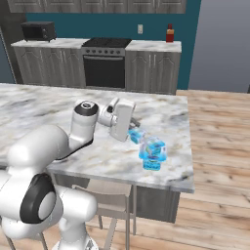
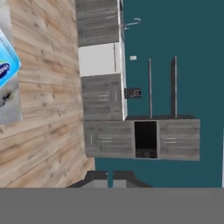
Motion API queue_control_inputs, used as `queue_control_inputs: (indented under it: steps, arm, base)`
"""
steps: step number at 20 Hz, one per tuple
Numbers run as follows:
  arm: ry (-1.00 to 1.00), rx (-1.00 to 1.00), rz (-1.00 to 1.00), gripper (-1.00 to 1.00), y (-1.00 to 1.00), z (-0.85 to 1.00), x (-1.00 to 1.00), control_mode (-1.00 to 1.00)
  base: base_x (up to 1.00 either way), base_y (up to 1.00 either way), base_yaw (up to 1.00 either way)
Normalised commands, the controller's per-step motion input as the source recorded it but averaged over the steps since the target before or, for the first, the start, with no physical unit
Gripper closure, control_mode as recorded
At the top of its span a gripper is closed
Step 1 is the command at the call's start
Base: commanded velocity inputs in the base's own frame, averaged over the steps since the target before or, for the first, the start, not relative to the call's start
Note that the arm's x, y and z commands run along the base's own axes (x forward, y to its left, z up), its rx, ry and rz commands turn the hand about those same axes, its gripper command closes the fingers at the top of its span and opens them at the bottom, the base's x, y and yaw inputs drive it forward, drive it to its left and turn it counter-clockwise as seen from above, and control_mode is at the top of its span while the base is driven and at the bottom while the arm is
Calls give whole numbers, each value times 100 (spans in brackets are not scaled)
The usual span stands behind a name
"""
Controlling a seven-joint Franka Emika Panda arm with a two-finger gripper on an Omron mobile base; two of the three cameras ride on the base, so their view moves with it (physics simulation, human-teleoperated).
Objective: Stack the yogurt containers by placing the smaller containers on top of the larger containers.
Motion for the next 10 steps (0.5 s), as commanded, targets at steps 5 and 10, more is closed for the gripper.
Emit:
queue_control_inputs:
  steps: [5,10]
  arm:
    - [1,0,0,100,-14,-8,0,-100]
    - [1,0,0,100,-2,-13,0,-100]
  base:
    - [0,0,0]
    - [0,0,0]
